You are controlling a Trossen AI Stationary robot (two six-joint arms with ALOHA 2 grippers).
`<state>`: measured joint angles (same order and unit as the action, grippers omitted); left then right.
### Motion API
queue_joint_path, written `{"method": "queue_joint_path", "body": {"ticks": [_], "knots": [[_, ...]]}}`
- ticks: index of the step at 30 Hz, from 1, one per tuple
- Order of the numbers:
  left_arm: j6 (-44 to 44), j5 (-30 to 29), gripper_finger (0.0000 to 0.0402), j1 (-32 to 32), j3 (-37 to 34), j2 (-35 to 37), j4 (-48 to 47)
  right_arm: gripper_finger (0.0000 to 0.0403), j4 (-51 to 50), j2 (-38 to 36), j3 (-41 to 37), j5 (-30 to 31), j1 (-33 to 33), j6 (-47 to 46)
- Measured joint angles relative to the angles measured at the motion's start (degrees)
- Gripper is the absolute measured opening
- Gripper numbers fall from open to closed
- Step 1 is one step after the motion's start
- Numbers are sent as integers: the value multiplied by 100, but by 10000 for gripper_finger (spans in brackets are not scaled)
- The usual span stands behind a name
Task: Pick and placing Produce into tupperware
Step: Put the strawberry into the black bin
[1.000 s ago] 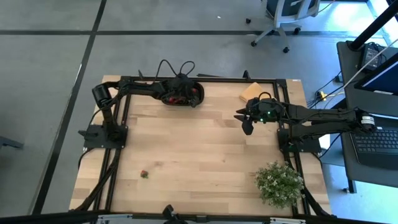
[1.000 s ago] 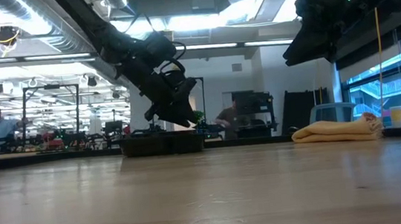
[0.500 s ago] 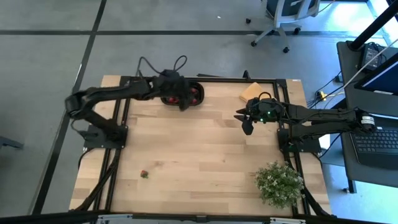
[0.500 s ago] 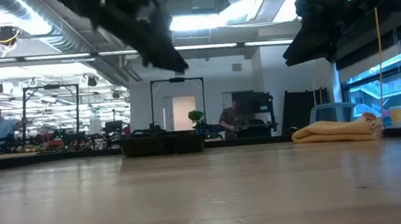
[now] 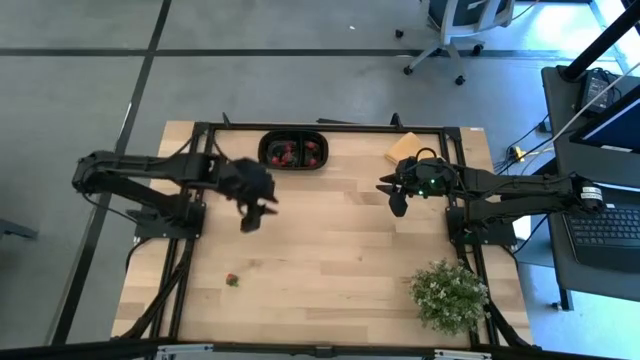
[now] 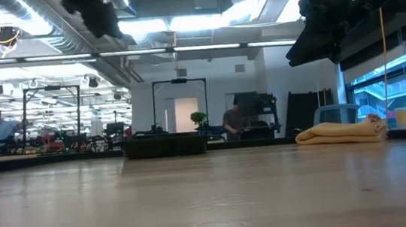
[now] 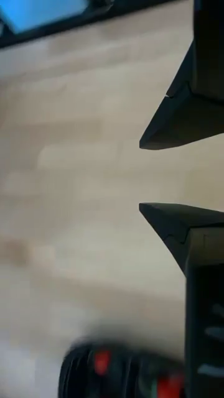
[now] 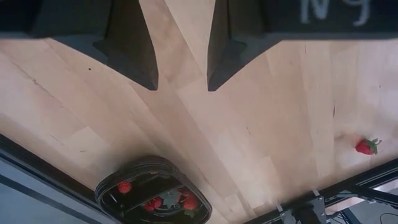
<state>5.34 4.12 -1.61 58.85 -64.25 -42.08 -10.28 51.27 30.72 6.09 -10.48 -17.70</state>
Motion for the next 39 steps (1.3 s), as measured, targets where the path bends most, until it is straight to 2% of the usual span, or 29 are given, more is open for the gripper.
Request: {"method": "queue_joint_path", "body": {"ticks": [4, 14, 21, 27, 32, 39], "knots": [[393, 17, 154, 691, 0, -81, -321, 141, 21, 0, 0, 0, 0, -12], [1126, -169, 234, 2204, -7, -481, -425, 141, 19, 0, 0, -2, 0, -26], [2098, -170, 239, 3094, -7, -483, -572, 141, 14, 0, 0, -2, -2, -26], [2109, -211, 240, 3687, -16, -485, -759, 141, 14, 0, 0, -2, 0, -14], [2212, -344, 240, 4120, -393, -491, -742, 141, 14, 0, 0, -2, 0, -24], [2593, -916, 240, 4559, -1182, -492, -496, 141, 12, 0, 0, -2, -2, -24]]}}
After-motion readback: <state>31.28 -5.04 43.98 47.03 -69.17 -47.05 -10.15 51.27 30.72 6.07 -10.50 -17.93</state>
